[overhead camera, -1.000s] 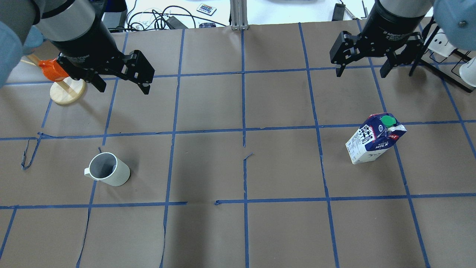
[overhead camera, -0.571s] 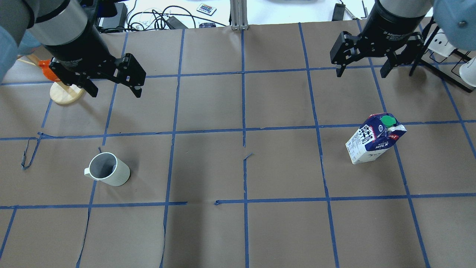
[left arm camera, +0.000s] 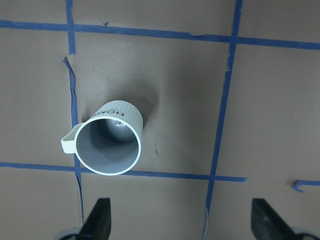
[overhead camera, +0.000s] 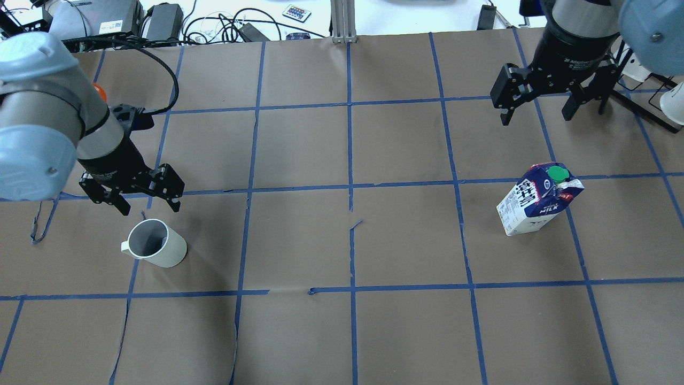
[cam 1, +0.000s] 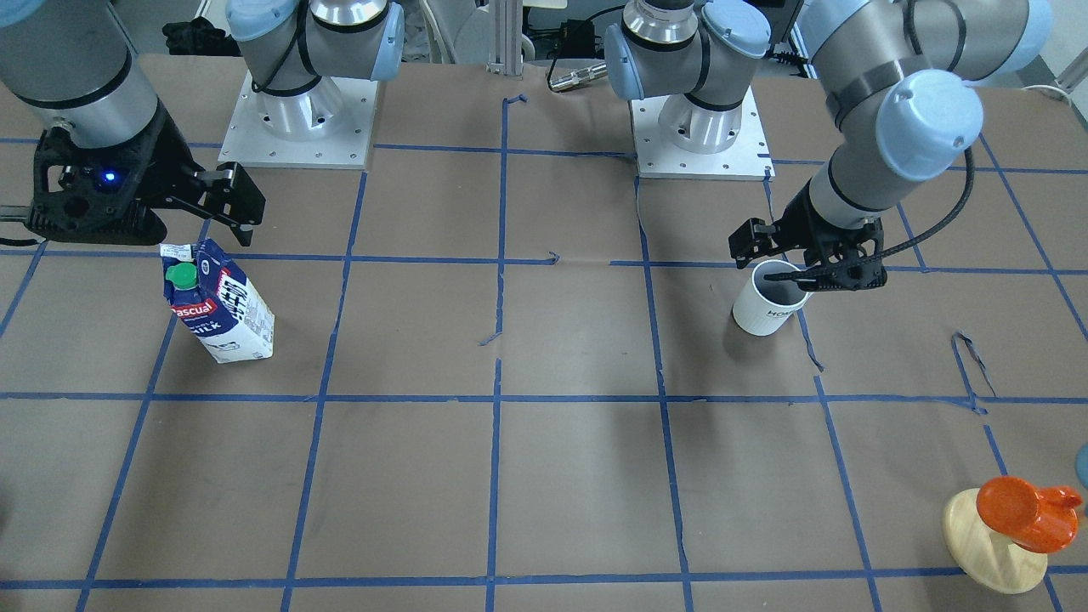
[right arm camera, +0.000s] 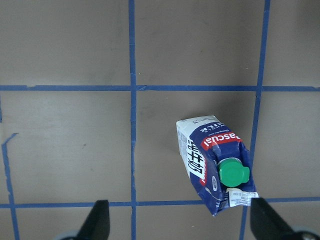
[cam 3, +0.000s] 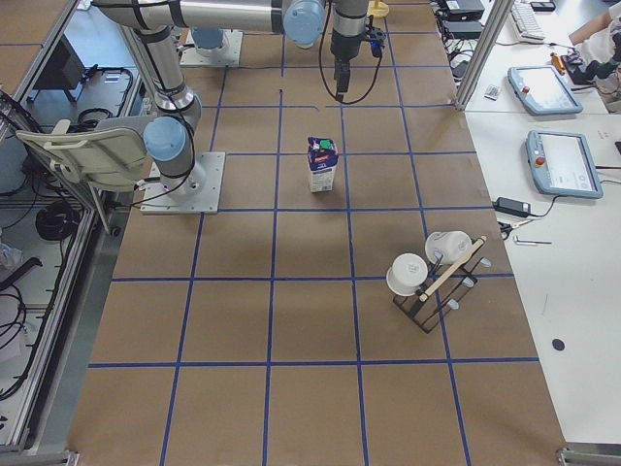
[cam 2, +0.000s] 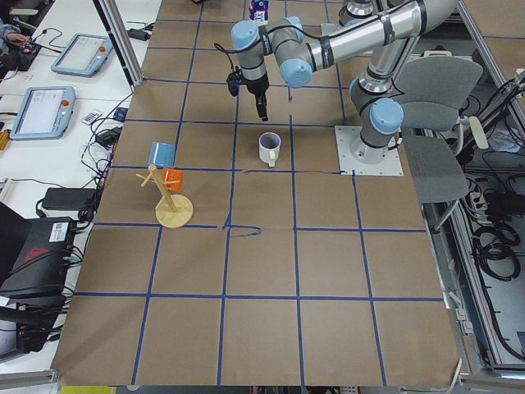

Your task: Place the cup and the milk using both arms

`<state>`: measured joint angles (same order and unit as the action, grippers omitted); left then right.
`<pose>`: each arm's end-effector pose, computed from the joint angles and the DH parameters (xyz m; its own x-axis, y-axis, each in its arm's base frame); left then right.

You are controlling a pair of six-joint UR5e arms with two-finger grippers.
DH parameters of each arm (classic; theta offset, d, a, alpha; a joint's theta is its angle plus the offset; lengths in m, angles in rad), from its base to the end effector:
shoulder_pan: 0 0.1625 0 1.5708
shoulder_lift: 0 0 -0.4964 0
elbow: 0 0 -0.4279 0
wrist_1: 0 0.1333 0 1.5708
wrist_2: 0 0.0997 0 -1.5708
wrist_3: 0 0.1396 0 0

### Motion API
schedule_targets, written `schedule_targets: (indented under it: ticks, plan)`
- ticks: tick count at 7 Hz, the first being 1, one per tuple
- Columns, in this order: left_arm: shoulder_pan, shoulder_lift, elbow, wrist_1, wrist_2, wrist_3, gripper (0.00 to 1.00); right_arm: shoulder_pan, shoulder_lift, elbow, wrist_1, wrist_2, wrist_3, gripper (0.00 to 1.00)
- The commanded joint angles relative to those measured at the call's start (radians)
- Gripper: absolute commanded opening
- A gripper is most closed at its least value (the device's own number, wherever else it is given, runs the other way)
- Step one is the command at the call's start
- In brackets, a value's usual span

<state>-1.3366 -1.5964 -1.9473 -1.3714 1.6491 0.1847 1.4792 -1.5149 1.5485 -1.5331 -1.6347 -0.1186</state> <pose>-0.0086 -0.4915 0.3349 -0.9986 -0.0374 -0.0383 -0.0447 0.9763 0.2120 0.0740 -0.5540 0.4977 -0.9980 -0.0314 0.0548 -0.0270 0.9966 0.0783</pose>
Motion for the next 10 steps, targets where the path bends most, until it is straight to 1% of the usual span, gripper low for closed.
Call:
schedule_targets:
  ticks: [1, 2, 3, 4, 5, 6, 7, 8, 9, 10]
  plan:
    - [0.020, -0.051, -0.073, 0.110, 0.020, 0.032, 0.99, -0.077, 0.009, 0.027, -0.043, -0.001, -0.039, 1.00]
    - [0.023, -0.069, -0.079, 0.112, 0.018, 0.035, 0.96, -0.095, 0.036, 0.063, -0.083, -0.010, -0.055, 1.00]
    - [0.024, -0.082, -0.082, 0.111, 0.018, 0.036, 0.85, -0.117, 0.038, 0.100, -0.106, -0.005, -0.053, 1.00]
    - [0.022, -0.086, -0.087, 0.106, 0.018, 0.038, 0.47, -0.129, 0.041, 0.129, -0.113, -0.007, -0.053, 1.00]
    - [0.022, -0.086, -0.100, 0.107, 0.017, 0.039, 0.30, -0.148, 0.039, 0.142, -0.111, -0.008, -0.052, 1.00]
    - [0.022, -0.086, -0.111, 0.114, 0.018, 0.042, 0.05, -0.151, 0.041, 0.157, -0.110, -0.005, -0.052, 1.00]
    - [0.022, -0.086, -0.107, 0.118, 0.018, 0.044, 0.00, -0.149, 0.041, 0.182, -0.117, 0.002, -0.050, 1.00]
    - [0.022, -0.086, -0.105, 0.124, 0.018, 0.041, 0.00, -0.151, 0.041, 0.200, -0.122, 0.004, -0.047, 1.00]
    - [0.020, -0.073, -0.102, 0.126, -0.008, 0.033, 0.00, -0.151, 0.042, 0.214, -0.130, 0.004, -0.047, 1.00]
    - [0.011, -0.070, -0.079, 0.126, -0.053, 0.029, 0.00, -0.151, 0.053, 0.222, -0.165, 0.006, -0.047, 1.00]
